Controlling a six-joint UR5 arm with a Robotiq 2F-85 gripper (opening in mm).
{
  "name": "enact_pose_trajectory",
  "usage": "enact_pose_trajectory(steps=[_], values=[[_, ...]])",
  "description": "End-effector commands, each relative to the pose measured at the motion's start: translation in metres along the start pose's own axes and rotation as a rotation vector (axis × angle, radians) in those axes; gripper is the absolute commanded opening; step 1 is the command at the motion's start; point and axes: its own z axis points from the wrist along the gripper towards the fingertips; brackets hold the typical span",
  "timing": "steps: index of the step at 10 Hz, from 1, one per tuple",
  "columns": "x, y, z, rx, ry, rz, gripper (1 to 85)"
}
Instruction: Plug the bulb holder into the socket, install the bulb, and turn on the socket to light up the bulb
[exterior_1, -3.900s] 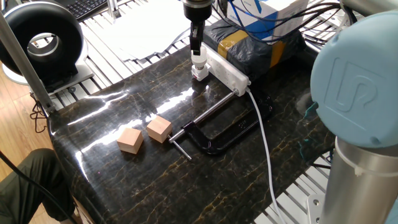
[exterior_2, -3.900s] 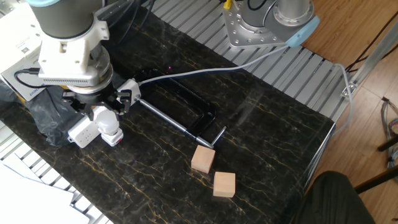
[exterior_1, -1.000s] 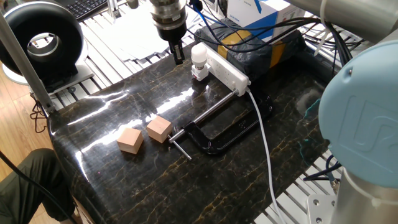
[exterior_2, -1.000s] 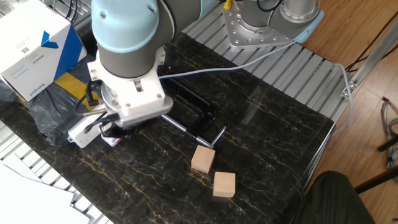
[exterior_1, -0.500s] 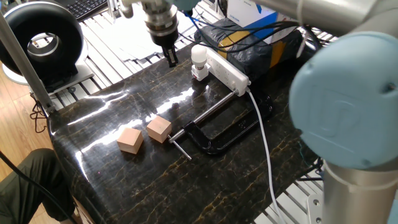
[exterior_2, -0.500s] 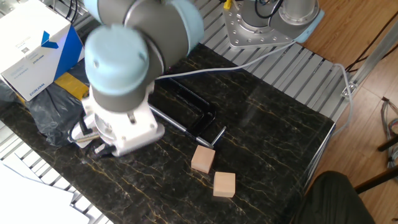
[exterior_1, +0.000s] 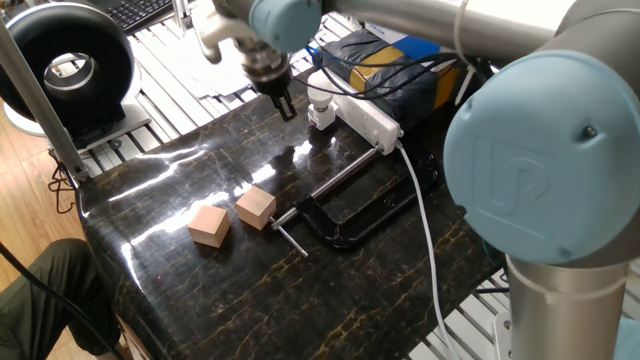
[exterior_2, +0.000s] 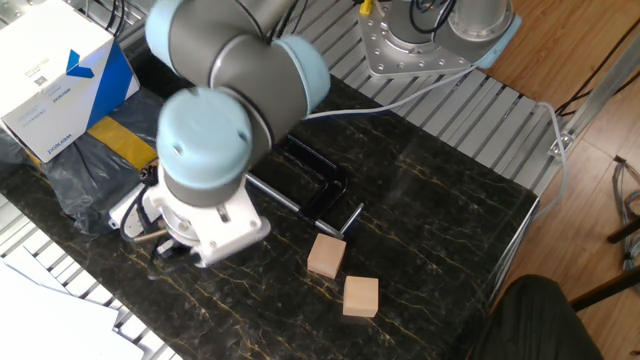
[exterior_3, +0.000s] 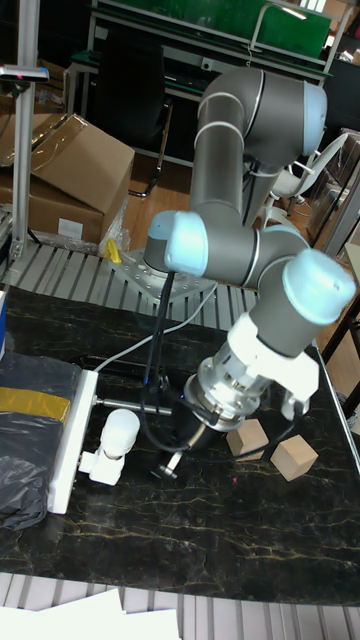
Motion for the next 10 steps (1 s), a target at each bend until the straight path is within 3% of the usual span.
enact_pose_trajectory(steps=[1, 3, 8, 10], values=[[0.012, 0.008, 0.020, -0.011, 0.040, -0.035, 1.0], [0.013, 0.019, 0.023, -0.039, 0.052, -0.039, 1.0], [0.029, 0.018, 0.014, -0.011, 0.116, -0.041, 1.0], [0.034, 0.007, 0.012, 0.028, 0.138, -0.044, 1.0]])
